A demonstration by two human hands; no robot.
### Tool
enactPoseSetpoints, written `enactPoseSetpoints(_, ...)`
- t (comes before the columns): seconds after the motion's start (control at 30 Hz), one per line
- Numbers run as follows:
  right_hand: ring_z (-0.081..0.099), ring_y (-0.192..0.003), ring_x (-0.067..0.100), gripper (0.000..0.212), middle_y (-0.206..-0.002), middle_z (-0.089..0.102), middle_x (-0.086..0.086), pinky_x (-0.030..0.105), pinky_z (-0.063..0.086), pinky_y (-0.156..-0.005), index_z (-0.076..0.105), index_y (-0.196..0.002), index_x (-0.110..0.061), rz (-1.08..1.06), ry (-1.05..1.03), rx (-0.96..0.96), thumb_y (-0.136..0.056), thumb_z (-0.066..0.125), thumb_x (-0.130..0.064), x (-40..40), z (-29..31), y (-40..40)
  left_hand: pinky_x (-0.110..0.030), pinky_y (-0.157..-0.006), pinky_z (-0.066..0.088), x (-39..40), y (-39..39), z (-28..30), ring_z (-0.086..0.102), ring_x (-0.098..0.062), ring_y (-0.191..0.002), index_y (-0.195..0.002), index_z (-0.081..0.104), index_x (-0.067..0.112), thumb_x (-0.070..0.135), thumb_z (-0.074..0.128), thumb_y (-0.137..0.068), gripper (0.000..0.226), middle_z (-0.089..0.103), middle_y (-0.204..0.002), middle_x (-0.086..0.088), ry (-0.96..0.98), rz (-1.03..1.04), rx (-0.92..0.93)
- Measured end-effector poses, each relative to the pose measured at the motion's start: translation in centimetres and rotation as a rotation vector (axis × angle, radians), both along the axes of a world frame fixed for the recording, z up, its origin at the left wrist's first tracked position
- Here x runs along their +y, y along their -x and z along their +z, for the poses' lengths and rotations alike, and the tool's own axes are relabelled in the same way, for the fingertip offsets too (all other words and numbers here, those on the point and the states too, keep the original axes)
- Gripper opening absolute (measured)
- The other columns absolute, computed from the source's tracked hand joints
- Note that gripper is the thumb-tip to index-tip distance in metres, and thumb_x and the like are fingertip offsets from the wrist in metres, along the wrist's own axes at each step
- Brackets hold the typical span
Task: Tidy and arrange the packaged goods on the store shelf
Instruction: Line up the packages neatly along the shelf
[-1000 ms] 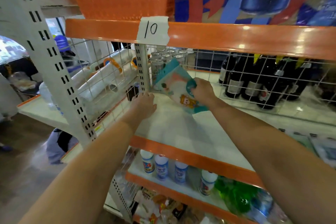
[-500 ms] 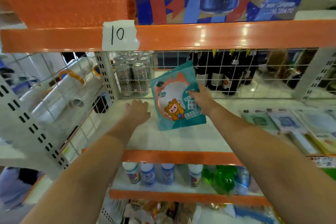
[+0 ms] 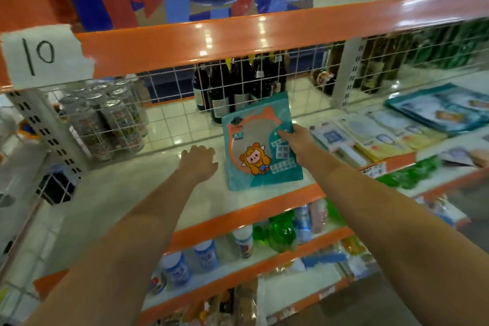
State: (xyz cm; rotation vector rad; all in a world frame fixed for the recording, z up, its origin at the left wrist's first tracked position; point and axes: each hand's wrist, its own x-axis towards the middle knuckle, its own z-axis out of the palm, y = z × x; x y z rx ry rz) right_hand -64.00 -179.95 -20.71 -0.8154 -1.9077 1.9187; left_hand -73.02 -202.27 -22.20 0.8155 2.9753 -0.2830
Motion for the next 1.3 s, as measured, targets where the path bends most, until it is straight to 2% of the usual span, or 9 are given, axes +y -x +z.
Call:
enactPoseSetpoints(0.2, 0.058, -0.064, 0.02, 0.008, -0.077, 0.059, 0.006, 0.031, 0.05, -0.057, 0.054, -0.103, -0.005, -0.118, 0.077, 0.045, -0.096, 0.054, -0.009, 6.9, 0.9, -4.0, -0.042, -0.104, 0.034, 8.5, -1.0, 1.6, 0.039, -0.031, -0.13, -0.142, 0.039, 0.018, 0.04, 0.037, -0.099, 0.048, 0.041, -0.145, -0.01, -0.058, -0.127, -0.006)
enactPoseSetpoints(0.4, 0.058, -0.069, 0.022, 0.007, -0.08, 0.06, 0.006, 0.047, 0.05, -0.087, 0.057, -0.09, -0.012, -0.188, 0.087, 0.051, -0.095, 0.055, -0.01, 15.0, 0.9, -8.0, -0.039, -0.094, 0.039, 17.6, -3.5, 2.9, 0.047, -0.03, -0.122, -0.135, 0.046, 0.014, 0.037, 0.038, -0.099, 0.043, 0.051, -0.135, -0.009, -0.083, -0.257, 0.026)
enactPoseSetpoints(0.47, 0.058, -0.072, 0.024, 0.009, -0.083, 0.061, 0.007, 0.049, 0.05, -0.09, 0.06, -0.102, -0.006, -0.228, 0.065, 0.045, -0.094, 0.056, -0.01, 17.9, 1.2, -9.5, -0.035, -0.087, 0.041, 20.7, -4.4, 3.3, 0.05, -0.029, -0.117, -0.129, 0.05, 0.014, 0.035, 0.038, -0.098, 0.039, 0.055, -0.13, -0.009, -0.092, -0.312, 0.058)
enactPoseSetpoints(0.53, 0.059, -0.075, 0.025, 0.022, -0.086, 0.062, 0.008, 0.048, 0.051, -0.087, 0.057, -0.114, -0.004, -0.261, 0.044, 0.027, -0.094, 0.057, -0.012, 20.5, 1.5, -11.1, -0.036, -0.087, 0.042, 23.8, -5.5, 3.7, 0.051, -0.029, -0.114, -0.123, 0.053, 0.015, 0.035, 0.039, -0.097, 0.036, 0.055, -0.127, -0.009, -0.097, -0.335, 0.065)
enactPoseSetpoints(0.67, 0.058, -0.064, 0.019, 0.014, -0.077, 0.061, 0.006, 0.032, 0.051, -0.061, 0.055, -0.109, -0.009, -0.317, 0.076, 0.068, -0.096, 0.054, -0.007, 25.4, 2.5, -14.5, -0.038, -0.091, 0.039, 29.8, -8.0, 4.3, 0.047, -0.031, -0.119, -0.129, 0.048, 0.015, 0.036, 0.043, -0.094, 0.041, 0.049, -0.131, -0.012, -0.039, -0.35, 0.057)
enactPoseSetpoints(0.87, 0.059, -0.065, 0.021, 0.024, -0.08, 0.061, 0.008, 0.033, 0.051, -0.059, 0.054, -0.117, -0.005, -0.406, 0.069, 0.079, -0.094, 0.057, -0.006, 32.0, 2.6, -19.2, -0.042, -0.099, 0.036, 37.6, -10.5, 3.6, 0.042, -0.03, -0.126, -0.137, 0.043, 0.015, 0.034, 0.038, -0.097, 0.045, 0.047, -0.137, -0.012, -0.058, -0.452, 0.085)
enactPoseSetpoints(1.07, 0.059, -0.063, 0.02, 0.002, -0.077, 0.061, 0.007, 0.031, 0.049, -0.057, 0.055, -0.096, -0.009, -0.506, 0.087, 0.048, -0.095, 0.056, -0.009, 37.2, 2.1, -21.9, -0.044, -0.102, 0.036, 44.8, -12.4, 3.8, 0.042, -0.03, -0.125, -0.136, 0.044, 0.015, 0.032, 0.039, -0.096, 0.043, 0.047, -0.136, -0.011, -0.04, -0.565, 0.077)
enactPoseSetpoints(1.17, 0.059, -0.064, 0.019, 0.013, -0.077, 0.061, 0.005, 0.032, 0.05, -0.059, 0.056, -0.108, -0.008, -0.555, 0.105, 0.05, -0.095, 0.056, -0.01, 39.6, 1.9, -22.8, -0.045, -0.1, 0.035, 48.5, -12.7, 3.6, 0.041, -0.031, -0.125, -0.132, 0.045, 0.014, 0.034, 0.036, -0.098, 0.041, 0.047, -0.135, -0.012, -0.032, -0.601, 0.078)
enactPoseSetpoints(1.3, 0.061, -0.067, 0.02, 0.024, -0.08, 0.062, 0.006, 0.038, 0.054, -0.071, 0.056, -0.117, -0.003, -0.615, 0.121, 0.024, -0.094, 0.057, -0.012, 42.8, 1.6, -23.5, -0.043, -0.098, 0.036, 53.3, -12.6, 3.5, 0.043, -0.029, -0.123, -0.132, 0.046, 0.015, 0.035, 0.035, -0.097, 0.041, 0.049, -0.133, -0.011, -0.015, -0.663, 0.111)
